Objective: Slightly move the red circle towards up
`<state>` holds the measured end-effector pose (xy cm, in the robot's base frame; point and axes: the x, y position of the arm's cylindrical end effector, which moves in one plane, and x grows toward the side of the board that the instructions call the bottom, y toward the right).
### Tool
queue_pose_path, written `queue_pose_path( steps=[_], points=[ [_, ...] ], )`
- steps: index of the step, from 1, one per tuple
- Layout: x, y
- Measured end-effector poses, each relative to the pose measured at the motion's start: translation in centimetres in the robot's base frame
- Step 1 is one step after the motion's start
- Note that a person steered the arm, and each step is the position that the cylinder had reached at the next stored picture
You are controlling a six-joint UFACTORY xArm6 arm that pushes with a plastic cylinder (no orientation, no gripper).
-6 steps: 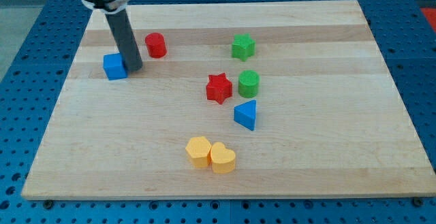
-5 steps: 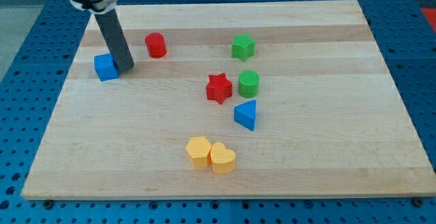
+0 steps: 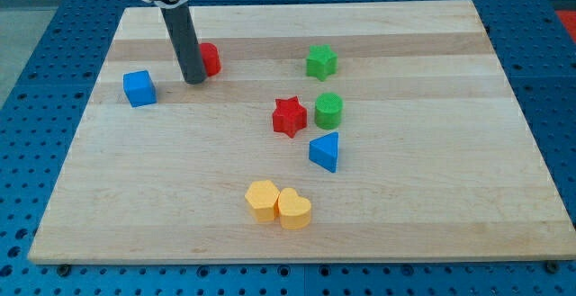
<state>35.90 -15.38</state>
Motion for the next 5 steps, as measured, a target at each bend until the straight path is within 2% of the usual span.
queue_pose_path(
  steps=[1,2,4,5],
  points=[
    [2.9,0.6],
    [-2.7,1.9],
    [-2.8,-1.1],
    [-0.7,-0.9]
  ],
)
